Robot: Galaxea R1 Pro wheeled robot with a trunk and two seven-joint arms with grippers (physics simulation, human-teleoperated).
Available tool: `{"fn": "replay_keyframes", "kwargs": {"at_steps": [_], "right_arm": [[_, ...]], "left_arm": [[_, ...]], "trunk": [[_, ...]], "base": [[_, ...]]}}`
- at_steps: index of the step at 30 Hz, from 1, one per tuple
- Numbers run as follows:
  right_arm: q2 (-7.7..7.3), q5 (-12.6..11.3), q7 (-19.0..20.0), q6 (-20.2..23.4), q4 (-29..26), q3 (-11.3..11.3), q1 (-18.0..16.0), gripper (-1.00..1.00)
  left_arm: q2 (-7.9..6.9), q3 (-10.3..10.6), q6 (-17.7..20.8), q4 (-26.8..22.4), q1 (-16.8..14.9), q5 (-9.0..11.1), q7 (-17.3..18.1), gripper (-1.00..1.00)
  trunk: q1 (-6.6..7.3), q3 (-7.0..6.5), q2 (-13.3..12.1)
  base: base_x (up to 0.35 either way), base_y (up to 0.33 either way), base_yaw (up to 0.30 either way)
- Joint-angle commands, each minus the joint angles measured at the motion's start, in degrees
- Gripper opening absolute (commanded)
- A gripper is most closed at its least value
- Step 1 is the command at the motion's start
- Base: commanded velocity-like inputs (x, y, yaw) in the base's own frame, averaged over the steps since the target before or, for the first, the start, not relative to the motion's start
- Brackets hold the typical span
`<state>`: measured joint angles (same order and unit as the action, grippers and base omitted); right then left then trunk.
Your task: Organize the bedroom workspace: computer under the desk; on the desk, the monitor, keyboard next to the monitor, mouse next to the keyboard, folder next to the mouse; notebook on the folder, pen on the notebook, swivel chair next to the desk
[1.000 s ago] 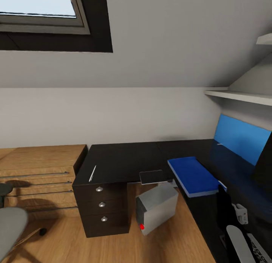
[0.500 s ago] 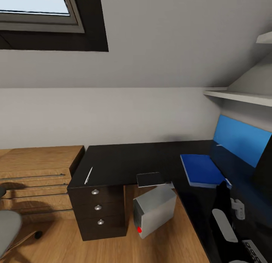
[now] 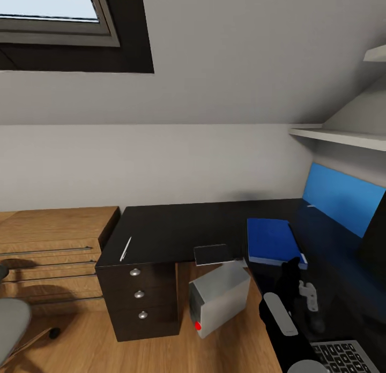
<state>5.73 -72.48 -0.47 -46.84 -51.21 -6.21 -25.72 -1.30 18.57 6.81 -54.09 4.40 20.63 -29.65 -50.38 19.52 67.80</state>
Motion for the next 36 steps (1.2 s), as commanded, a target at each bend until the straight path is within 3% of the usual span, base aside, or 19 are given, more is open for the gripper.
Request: {"fn": "replay_keyframes", "kwargs": {"at_steps": [1,7,13,23,36], "right_arm": [[0.21,0.0,-0.1,-0.1,0.2,0.0,0.0,-1.0],[0.95,0.8,1.1,0.6,1.3,1.9,0.2,-1.0],[0.71,0.6,0.2,0.5,1.0,0.2,0.1,-1.0],[0.64,0.5,0.0,0.5,1.1,-0.1,0.1,-1.0],[0.51,0.3,-0.1,0.6,3.5,-0.4,0.1,-1.0]], "left_arm": [[-0.09,0.2,0.3,-0.2,0.0,0.3,-0.4,1.0],[0.22,-0.1,-1.1,-2.1,0.0,0.3,-0.7,1.0],[0.09,-0.2,0.4,-2.7,0.0,0.4,-0.7,1.0],[-0.01,-0.2,0.4,-2.8,0.0,0.4,-0.7,1.0],[-0.02,-0.1,0.5,-2.9,0.0,0.4,-0.7,1.0]], "trunk": [[-0.01,0.06,0.0],[-0.01,0.06,0.0],[-0.01,0.06,0.0],[-0.01,0.06,0.0],[-0.01,0.3,0.0]], "base": [[0.0,0.0,0.0],[0.0,0.0,0.0],[0.18,0.0,0.0],[0.286,-0.026,0.0],[0.019,-0.005,-0.132]]}}
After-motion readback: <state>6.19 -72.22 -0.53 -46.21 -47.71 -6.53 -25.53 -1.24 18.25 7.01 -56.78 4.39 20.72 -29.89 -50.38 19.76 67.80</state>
